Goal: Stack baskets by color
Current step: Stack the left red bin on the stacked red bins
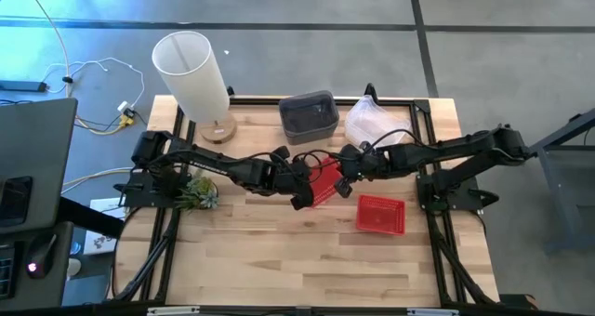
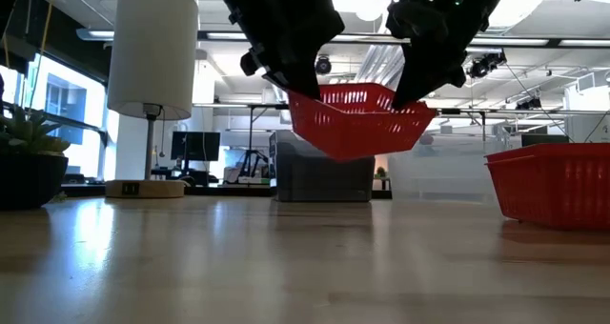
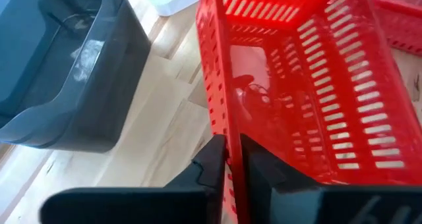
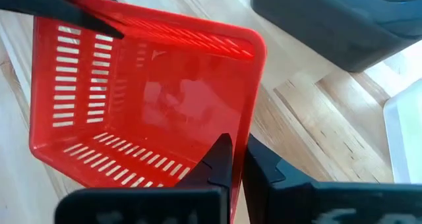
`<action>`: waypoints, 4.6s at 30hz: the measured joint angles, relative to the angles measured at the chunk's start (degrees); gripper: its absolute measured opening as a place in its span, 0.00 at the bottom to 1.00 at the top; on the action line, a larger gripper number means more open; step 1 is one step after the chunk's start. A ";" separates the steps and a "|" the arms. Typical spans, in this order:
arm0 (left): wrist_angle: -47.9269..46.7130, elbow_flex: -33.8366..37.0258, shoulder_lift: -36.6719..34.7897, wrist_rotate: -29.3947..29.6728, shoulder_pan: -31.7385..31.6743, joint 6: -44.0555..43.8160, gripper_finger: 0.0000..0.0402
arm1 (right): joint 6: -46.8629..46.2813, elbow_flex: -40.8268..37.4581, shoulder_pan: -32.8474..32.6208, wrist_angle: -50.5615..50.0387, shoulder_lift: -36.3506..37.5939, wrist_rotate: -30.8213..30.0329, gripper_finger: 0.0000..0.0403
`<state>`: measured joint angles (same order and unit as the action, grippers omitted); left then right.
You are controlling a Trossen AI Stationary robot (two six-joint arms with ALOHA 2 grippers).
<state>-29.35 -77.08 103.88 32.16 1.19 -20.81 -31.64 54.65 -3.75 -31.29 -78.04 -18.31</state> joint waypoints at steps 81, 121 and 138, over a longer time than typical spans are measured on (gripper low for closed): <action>-6.46 -0.07 -6.32 -7.68 1.88 13.98 0.36 | -89.35 -3.36 -42.19 -43.43 21.88 -17.08 0.00; -7.29 -0.04 -6.27 -8.62 3.02 13.93 0.36 | -99.69 -1.16 -48.74 -49.26 13.15 -2.04 0.00; -7.31 -0.04 -6.27 -8.68 3.02 13.96 0.36 | -99.61 -1.16 -44.70 -42.16 6.17 0.99 0.00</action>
<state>-36.66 -77.12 97.60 23.49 4.21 -6.85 -131.25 53.49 -48.45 -73.44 -71.87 -17.32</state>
